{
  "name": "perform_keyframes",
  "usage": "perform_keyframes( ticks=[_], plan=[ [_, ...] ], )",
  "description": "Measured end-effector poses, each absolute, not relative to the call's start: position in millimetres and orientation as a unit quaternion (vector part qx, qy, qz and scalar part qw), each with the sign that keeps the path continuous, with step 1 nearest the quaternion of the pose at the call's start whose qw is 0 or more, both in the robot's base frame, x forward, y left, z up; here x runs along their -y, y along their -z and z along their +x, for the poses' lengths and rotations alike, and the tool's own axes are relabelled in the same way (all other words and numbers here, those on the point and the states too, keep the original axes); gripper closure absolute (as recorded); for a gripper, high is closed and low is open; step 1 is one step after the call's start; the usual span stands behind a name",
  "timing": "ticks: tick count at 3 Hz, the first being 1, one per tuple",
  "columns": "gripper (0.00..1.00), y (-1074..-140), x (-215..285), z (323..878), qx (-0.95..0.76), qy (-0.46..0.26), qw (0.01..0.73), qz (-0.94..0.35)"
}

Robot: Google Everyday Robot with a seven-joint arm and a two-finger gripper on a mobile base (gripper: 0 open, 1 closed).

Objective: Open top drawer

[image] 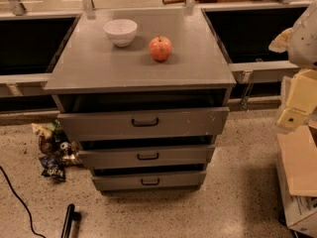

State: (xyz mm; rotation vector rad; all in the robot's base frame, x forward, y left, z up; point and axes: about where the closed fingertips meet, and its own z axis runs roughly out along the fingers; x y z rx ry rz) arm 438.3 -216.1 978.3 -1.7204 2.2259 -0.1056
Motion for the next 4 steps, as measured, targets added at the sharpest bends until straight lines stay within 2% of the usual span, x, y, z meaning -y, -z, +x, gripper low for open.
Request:
perform_keyframes(
  ticks=[2, 4],
  plan=[
    [0.00, -948, 203, 440, -0.756, 0.019, 0.176, -0.630],
    [0.00, -835, 153, 454, -0.688, -0.077, 0.214, -0.689]
  ],
)
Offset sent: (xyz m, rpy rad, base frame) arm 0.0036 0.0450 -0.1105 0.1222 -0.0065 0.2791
